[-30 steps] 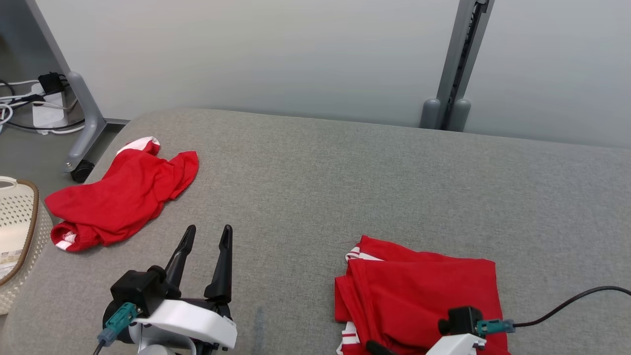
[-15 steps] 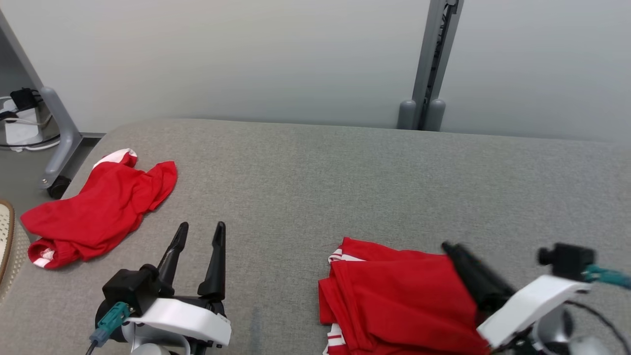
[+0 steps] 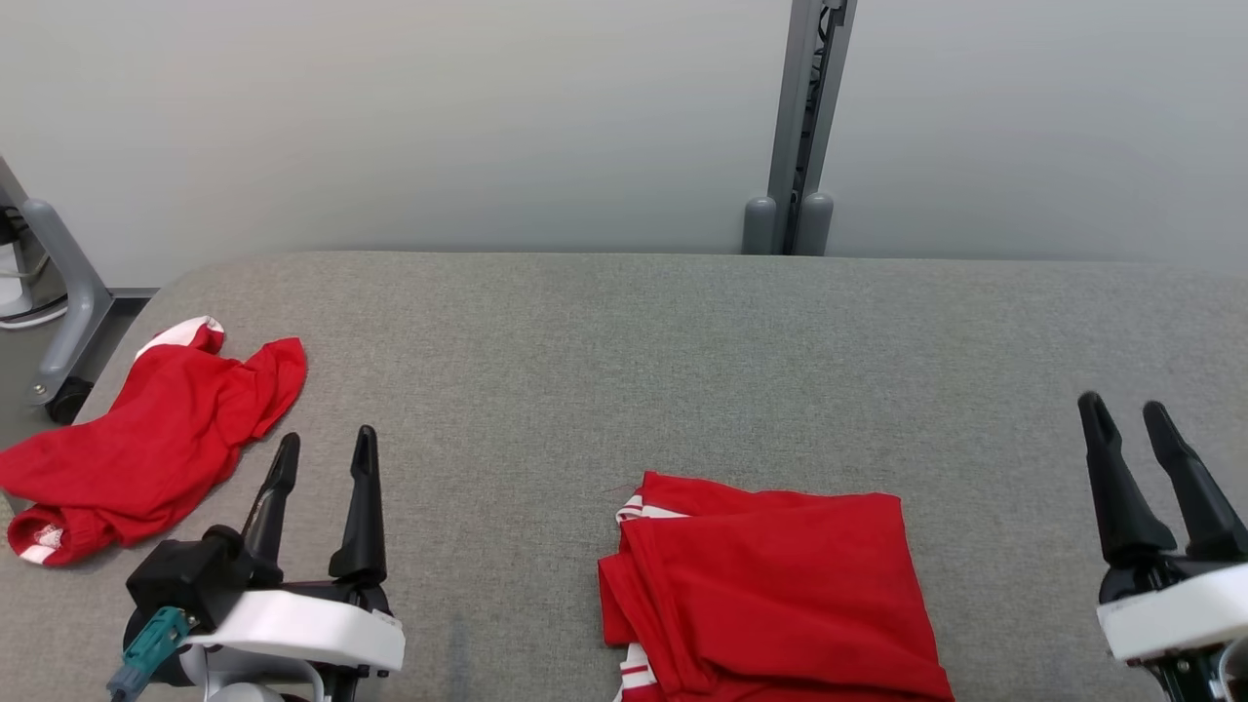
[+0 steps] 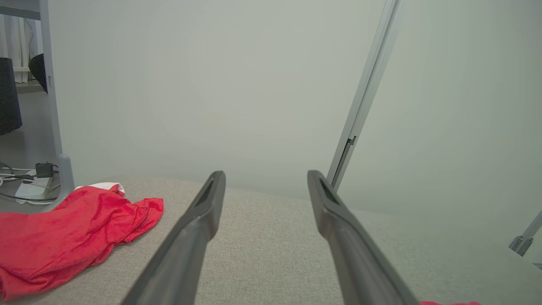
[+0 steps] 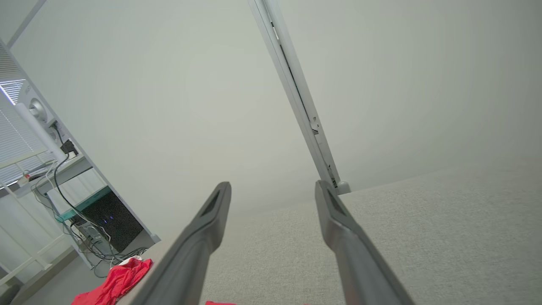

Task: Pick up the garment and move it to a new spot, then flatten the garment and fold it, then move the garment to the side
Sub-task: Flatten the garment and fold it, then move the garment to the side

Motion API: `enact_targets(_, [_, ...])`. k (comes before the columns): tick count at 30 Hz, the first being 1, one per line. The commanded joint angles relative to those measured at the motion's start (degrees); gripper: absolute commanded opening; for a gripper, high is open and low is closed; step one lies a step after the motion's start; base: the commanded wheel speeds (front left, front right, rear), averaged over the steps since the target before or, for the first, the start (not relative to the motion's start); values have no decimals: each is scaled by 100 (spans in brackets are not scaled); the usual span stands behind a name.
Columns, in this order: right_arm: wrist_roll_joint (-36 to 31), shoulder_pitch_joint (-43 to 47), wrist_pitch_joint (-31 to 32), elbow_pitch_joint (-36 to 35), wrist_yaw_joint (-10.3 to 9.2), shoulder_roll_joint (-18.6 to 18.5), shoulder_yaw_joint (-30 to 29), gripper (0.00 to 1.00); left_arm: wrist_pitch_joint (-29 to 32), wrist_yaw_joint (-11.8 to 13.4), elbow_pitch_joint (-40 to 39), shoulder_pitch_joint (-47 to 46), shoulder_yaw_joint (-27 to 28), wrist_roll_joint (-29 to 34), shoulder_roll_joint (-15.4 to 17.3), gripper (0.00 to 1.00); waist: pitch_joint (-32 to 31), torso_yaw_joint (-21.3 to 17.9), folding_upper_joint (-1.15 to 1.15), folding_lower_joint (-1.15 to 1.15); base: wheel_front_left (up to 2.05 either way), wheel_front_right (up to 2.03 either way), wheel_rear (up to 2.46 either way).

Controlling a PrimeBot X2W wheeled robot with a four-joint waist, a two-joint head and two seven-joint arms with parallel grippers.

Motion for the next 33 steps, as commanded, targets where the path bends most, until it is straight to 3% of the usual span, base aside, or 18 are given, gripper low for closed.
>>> enact_targets(1, [-247,156,-164,22,6,12,-66,100,-25,4,-51,69,82,45,33,100,-5,-26,0,0,0,0,0])
enact_targets(9, [-1188,564,-1000,530,6,-159,-23,100,-24,-37,-181,284,284,158,-50,100,51,-120,0,0,0,0,0])
enact_targets(20, [-1207,395,-1563,1282,6,-208,273,100,-26,-208,-48,450,407,513,-207,100,82,-233,0,0,0,0,0])
enact_targets(27, [-1193,201,-1415,1469,6,-345,538,100,-26,-335,20,362,480,676,-317,100,94,-218,0,0,0,0,0])
enact_targets(33, [-1191,-336,-608,2008,5,-295,902,100,-25,-428,100,254,430,751,-399,100,174,-86,0,0,0,0,0])
